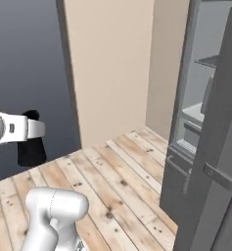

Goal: Move the sausage and pickle from the second highest shelf to the top shelf to make space. Then, place the pitcher from the counter on the cleared second highest shelf.

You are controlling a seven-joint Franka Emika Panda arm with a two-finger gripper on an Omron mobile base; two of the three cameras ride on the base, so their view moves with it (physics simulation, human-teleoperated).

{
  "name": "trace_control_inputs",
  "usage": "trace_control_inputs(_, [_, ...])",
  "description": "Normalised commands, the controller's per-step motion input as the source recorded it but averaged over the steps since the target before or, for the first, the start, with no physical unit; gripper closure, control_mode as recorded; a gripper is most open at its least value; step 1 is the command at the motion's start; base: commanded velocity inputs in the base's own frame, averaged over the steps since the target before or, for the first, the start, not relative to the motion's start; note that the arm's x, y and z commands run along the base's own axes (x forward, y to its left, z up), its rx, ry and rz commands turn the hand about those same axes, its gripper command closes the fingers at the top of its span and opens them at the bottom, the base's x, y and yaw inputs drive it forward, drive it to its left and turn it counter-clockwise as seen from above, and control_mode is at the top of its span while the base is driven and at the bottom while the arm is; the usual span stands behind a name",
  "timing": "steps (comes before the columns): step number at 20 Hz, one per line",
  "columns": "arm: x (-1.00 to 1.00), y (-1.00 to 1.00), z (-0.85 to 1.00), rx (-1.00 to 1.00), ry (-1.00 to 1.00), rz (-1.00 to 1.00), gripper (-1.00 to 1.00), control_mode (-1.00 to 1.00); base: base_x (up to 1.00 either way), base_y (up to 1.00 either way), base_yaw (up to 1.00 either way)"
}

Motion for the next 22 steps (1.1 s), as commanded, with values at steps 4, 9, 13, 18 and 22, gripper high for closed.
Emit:
trace_control_inputs(4, [0.0, 0.0, 0.0, 0.0, 0.0, 0.0, 1.0, 1.0, 0.6, 0.0, -0.46])
trace_control_inputs(9, [0.0, 0.0, 0.0, 0.0, 0.0, 0.0, 1.0, 1.0, 0.64, 0.0, -0.45])
trace_control_inputs(13, [0.0, 0.0, 0.0, 0.0, 0.0, 0.0, 1.0, 1.0, 0.64, 0.0, -0.43])
trace_control_inputs(18, [0.0, 0.0, 0.0, 0.0, 0.0, 0.0, 1.0, 1.0, 0.64, 0.0, -0.42])
trace_control_inputs(22, [0.0, 0.0, 0.0, 0.0, 0.0, 0.0, 1.0, 1.0, 0.62, 0.0, -0.42])
